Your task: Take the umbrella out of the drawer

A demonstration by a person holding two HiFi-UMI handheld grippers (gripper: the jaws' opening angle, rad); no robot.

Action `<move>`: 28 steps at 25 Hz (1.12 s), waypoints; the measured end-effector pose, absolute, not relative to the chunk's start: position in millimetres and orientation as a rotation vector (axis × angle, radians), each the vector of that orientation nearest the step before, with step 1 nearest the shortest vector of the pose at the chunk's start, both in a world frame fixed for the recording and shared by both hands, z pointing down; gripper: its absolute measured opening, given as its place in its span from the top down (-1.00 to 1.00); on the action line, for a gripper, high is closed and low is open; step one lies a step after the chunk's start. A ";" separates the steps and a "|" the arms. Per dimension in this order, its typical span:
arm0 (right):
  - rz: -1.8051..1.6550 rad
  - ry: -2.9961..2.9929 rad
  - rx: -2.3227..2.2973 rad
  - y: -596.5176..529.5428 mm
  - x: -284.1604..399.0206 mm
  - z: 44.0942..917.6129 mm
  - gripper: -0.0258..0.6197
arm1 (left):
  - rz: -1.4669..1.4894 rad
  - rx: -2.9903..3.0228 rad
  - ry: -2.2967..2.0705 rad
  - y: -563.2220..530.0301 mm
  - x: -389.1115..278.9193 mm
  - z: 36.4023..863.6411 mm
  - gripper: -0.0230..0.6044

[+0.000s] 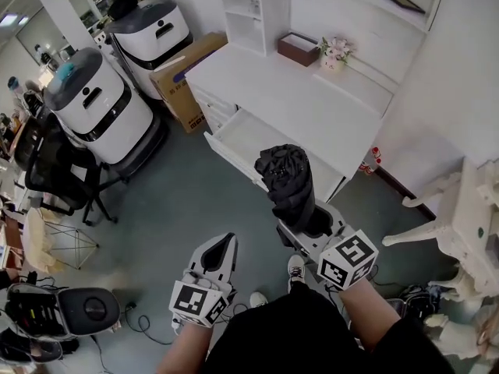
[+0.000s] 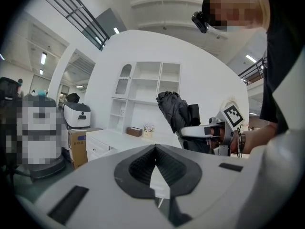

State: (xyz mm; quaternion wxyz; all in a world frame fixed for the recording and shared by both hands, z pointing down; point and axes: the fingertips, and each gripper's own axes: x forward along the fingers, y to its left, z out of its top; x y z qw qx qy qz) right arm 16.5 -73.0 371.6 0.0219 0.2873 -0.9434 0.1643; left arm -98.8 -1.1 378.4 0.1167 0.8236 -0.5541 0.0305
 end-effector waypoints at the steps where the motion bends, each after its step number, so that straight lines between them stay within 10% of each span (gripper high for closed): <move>1: 0.517 -2.924 0.900 -64.1 13.6 371.4 0.15 | 0.089 2.418 -1.614 5.6 -101.5 377.9 0.94; 28: 0.612 -2.879 0.975 104.5 -13.2 396.8 0.15 | 0.047 2.487 -1.402 115.9 -102.1 402.9 0.94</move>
